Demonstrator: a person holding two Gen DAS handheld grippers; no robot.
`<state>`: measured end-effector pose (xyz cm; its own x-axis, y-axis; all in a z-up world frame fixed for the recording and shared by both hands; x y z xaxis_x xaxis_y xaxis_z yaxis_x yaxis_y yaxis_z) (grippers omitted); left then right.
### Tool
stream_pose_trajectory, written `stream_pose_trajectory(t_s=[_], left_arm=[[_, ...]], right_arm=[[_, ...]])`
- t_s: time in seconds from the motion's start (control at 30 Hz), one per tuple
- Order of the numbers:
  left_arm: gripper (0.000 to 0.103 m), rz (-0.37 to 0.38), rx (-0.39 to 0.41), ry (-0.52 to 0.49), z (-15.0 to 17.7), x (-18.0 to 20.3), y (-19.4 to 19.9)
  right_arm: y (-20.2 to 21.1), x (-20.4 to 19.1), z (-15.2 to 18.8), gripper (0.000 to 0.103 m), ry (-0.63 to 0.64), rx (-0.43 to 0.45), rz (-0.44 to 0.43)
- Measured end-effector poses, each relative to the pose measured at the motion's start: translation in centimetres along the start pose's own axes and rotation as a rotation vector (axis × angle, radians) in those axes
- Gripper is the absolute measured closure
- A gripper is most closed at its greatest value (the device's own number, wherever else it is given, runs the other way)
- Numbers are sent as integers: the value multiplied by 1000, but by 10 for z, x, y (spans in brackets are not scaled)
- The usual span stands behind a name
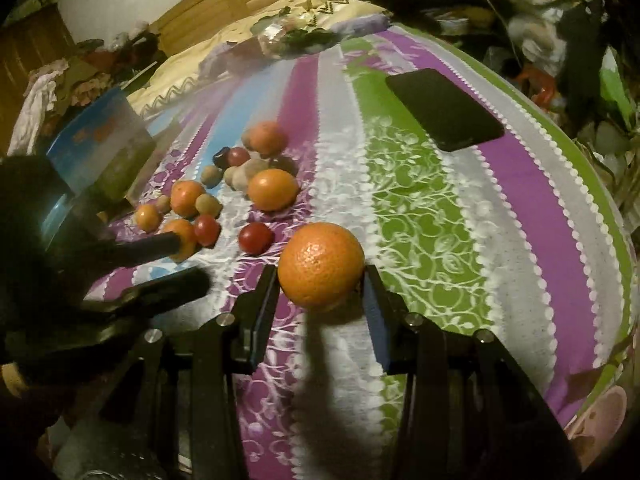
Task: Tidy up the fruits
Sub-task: 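Grasp a red tomato with the left tool while the right tool holds the orange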
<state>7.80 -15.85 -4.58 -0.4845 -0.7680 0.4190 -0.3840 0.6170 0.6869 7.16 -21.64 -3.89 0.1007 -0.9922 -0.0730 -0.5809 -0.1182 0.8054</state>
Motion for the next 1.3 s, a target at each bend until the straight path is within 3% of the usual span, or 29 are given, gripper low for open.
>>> stream_pose_trajectory(t_s=[0.37,0.47,0.5,0.57,0.83,1.07,1.3], left_arm=[[55,-26,-26,34,-6,-20,-38],[62,-32,-25,28,-7,-23,-41],[70,-31,-30,23,-7,-23,-42],[77,-31,-33,17,-7,-22,-45],[80,-47,-28,-3,-8,-22,-49],[80,-130,52,35,-22,-22,6],[80,-302,186,177,-29,-58,133]], right_arm=[[-14,9,-1,61,-25,-13,-35],[-16,8,-3,60,-21,-10,-41],[-16,7,-4,60,-19,-9,-41],[-16,6,-5,60,-13,-5,-41],[-17,5,-6,60,2,-7,-19],[5,-5,-28,61,28,20,40],[44,-52,-66,61,85,58,36]])
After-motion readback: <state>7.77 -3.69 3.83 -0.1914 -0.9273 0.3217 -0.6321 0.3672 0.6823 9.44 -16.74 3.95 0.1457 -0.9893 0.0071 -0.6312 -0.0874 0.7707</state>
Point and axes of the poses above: each gripper's, at about its wrist camera, not at the fingertips, and y roughly against the way its jaws point, x to its right, z to its underside, the point moved 10 cm from there along -y, roughly the way its jaws point, and after that the axes turned 15 degrees about z, right-handed, at the moved point
